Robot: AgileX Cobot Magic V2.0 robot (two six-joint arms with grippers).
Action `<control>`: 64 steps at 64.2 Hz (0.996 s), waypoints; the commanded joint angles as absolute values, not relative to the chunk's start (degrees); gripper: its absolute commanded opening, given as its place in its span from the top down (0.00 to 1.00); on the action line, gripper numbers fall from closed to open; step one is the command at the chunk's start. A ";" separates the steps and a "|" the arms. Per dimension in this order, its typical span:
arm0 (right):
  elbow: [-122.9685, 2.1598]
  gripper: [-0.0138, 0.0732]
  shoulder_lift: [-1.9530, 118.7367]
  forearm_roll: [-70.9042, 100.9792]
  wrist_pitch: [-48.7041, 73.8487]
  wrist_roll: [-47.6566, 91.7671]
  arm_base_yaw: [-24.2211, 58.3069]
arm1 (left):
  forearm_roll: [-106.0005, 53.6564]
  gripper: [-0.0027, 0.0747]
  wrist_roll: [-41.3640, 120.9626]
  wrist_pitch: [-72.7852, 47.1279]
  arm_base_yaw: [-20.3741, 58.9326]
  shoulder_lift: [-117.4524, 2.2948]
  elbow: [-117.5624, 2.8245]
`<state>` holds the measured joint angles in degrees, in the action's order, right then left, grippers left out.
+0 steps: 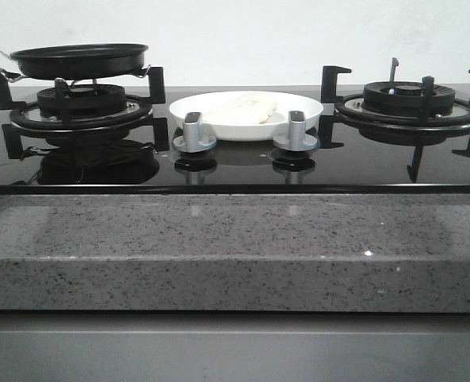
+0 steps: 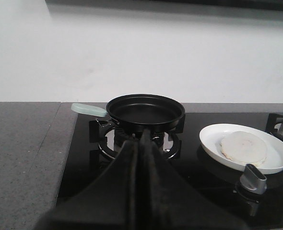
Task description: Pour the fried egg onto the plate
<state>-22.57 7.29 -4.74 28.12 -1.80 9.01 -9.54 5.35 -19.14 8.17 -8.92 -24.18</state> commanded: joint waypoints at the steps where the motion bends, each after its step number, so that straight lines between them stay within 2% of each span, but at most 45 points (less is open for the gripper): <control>1: -24.10 0.91 7.94 -5.17 23.23 -1.72 9.02 | -10.23 0.99 4.84 -15.06 8.66 -9.70 -25.51; 64: -24.10 0.91 7.94 -5.17 23.23 -1.72 9.02 | -7.50 0.99 4.84 -15.06 8.25 -8.71 -24.42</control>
